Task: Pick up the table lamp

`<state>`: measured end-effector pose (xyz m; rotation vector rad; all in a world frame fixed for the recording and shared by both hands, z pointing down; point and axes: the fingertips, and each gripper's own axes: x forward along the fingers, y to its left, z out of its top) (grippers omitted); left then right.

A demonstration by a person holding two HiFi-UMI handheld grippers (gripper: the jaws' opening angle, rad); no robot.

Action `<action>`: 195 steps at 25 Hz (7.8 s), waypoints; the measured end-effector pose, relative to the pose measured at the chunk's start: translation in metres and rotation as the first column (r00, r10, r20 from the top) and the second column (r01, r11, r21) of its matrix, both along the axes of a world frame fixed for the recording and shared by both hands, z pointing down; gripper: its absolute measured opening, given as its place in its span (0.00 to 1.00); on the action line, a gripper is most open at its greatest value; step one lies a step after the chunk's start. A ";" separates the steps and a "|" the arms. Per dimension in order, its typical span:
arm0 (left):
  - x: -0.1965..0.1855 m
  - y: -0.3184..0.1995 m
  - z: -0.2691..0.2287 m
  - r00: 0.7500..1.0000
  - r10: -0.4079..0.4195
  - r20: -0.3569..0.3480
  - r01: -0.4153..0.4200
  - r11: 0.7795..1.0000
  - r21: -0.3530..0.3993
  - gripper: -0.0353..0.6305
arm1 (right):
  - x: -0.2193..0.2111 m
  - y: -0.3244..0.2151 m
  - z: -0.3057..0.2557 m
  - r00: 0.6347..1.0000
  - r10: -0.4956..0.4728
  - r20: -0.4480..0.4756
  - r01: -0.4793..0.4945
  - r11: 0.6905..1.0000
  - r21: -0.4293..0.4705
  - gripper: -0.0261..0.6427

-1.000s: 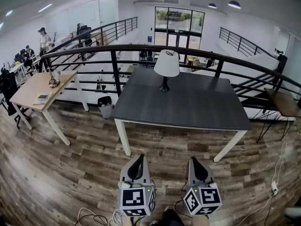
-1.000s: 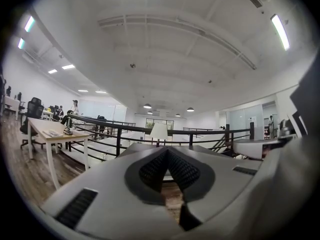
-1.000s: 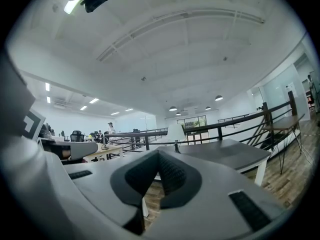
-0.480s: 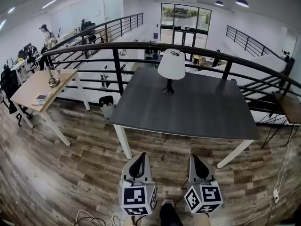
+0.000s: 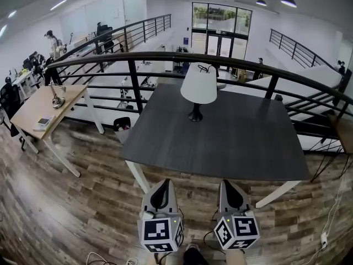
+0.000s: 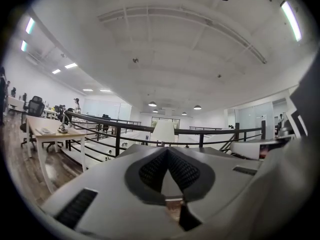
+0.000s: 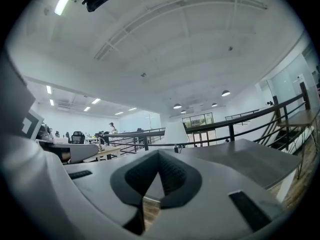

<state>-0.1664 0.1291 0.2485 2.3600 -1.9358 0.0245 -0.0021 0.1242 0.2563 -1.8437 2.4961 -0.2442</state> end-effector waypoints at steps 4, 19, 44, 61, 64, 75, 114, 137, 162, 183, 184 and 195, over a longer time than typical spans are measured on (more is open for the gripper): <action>0.013 -0.039 -0.003 1.000 -0.012 0.010 0.012 1.000 0.002 0.09 | 0.011 -0.040 0.000 1.000 -0.017 0.003 0.017 1.000 -0.002 0.06; 0.026 -0.099 0.001 0.999 -0.039 0.022 0.039 0.999 -0.017 0.09 | 0.036 -0.101 0.006 0.999 -0.029 0.013 0.029 1.000 -0.008 0.06; 0.023 -0.267 0.028 1.000 0.007 0.004 -0.006 0.999 -0.038 0.09 | 0.034 -0.259 0.031 1.000 0.022 -0.002 -0.022 0.999 -0.035 0.06; 0.031 -0.370 0.048 0.997 0.076 -0.016 -0.077 0.995 -0.065 0.09 | 0.040 -0.351 0.053 0.994 0.108 -0.027 -0.110 0.991 -0.075 0.06; 0.031 -0.382 0.056 0.996 0.088 -0.016 -0.089 0.994 -0.069 0.09 | 0.041 -0.361 0.059 0.991 0.127 -0.032 -0.130 0.988 -0.079 0.06; 0.038 -0.404 0.076 0.991 0.130 -0.030 -0.132 0.988 -0.077 0.09 | 0.045 -0.379 0.069 0.985 0.165 -0.050 -0.168 0.983 -0.074 0.06; 0.098 -0.531 0.202 0.999 0.043 0.001 -0.042 0.994 -0.097 0.33 | 0.097 -0.452 0.184 0.998 0.034 -0.045 -0.039 0.993 -0.115 0.06; 0.092 -0.562 0.219 0.997 0.060 0.042 -0.055 0.993 -0.100 0.39 | 0.083 -0.478 0.207 1.000 0.005 -0.027 -0.008 0.993 -0.114 0.06; 0.095 -0.587 0.225 0.996 0.064 0.059 -0.060 0.995 -0.076 0.40 | 0.083 -0.513 0.208 1.000 0.012 -0.013 -0.013 0.994 -0.107 0.06; 0.097 -0.607 0.213 0.996 0.069 0.058 -0.065 0.996 -0.055 0.32 | 0.079 -0.521 0.218 1.000 0.000 -0.002 0.000 0.993 -0.118 0.06; 0.097 -0.606 0.213 0.996 0.068 0.060 -0.065 0.997 -0.050 0.33 | 0.079 -0.521 0.218 1.000 -0.002 -0.002 0.002 0.993 -0.117 0.06; 0.098 -0.607 0.212 0.993 0.061 0.099 -0.059 0.998 -0.021 0.34 | 0.074 -0.521 0.223 1.000 -0.013 0.005 0.013 0.991 -0.133 0.06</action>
